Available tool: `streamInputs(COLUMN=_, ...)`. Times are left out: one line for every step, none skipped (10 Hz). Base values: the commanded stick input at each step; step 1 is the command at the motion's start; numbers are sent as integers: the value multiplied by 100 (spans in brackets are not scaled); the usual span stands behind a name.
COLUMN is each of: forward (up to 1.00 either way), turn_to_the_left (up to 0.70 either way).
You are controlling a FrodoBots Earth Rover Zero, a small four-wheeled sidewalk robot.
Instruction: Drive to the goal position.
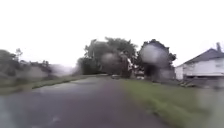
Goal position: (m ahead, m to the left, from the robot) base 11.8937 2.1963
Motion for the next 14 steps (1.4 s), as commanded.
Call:
streamInputs(forward=85, turn_to_the_left=0)
streamInputs(forward=85, turn_to_the_left=0)
streamInputs(forward=85, turn_to_the_left=0)
streamInputs(forward=85, turn_to_the_left=0)
streamInputs(forward=70, turn_to_the_left=0)
streamInputs(forward=13, turn_to_the_left=0)
streamInputs(forward=0, turn_to_the_left=0)
streamInputs(forward=0, turn_to_the_left=0)
streamInputs(forward=0, turn_to_the_left=0)
streamInputs(forward=0, turn_to_the_left=0)
streamInputs(forward=0, turn_to_the_left=0)
streamInputs(forward=0, turn_to_the_left=0)
streamInputs(forward=0, turn_to_the_left=0)
streamInputs(forward=0, turn_to_the_left=0)
